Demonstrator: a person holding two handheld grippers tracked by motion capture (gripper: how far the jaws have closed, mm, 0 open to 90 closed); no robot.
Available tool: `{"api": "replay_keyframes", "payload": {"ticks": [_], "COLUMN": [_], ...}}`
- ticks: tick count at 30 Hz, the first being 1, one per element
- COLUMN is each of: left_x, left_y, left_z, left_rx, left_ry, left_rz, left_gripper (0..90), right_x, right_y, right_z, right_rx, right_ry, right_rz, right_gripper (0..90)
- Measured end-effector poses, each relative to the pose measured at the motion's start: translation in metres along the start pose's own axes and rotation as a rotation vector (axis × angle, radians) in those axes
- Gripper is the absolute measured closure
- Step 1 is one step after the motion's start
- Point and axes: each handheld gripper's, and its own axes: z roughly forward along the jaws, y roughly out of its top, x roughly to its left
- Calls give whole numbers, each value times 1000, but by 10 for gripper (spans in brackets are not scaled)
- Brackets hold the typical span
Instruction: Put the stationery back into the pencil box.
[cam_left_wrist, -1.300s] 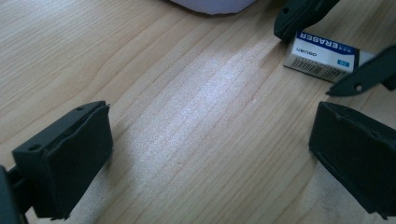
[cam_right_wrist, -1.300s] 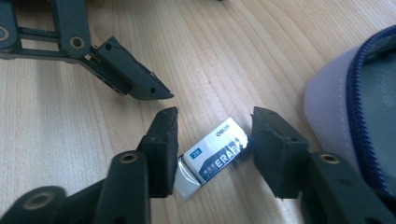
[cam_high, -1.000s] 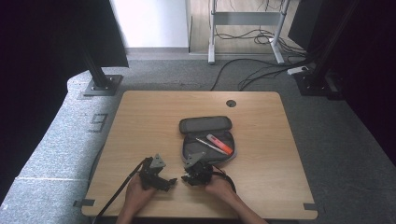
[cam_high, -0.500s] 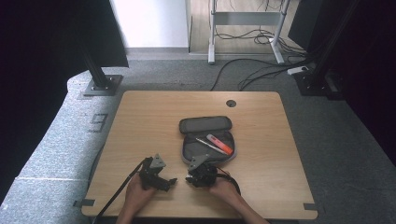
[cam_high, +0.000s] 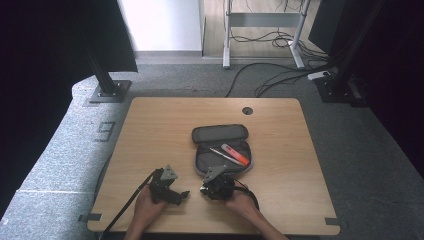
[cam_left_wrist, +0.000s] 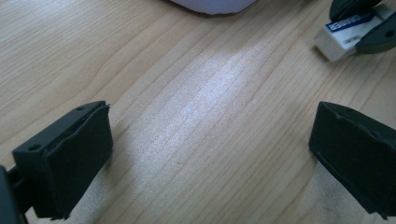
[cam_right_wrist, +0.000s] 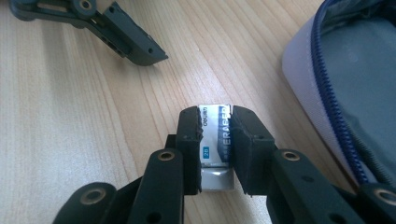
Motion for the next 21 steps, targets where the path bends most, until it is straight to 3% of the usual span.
{"api": "replay_keyframes", "payload": {"ticks": [21], "left_x": [0], "left_y": [0], "left_z": [0], "left_rx": [0], "left_ry": [0], "left_rz": [0], "left_gripper": [0], "right_x": [-8], "right_y": [18], "right_z": [-29], "right_rx": [-45], "right_ry": [-13], "right_rz": [-1], "right_gripper": [721]}}
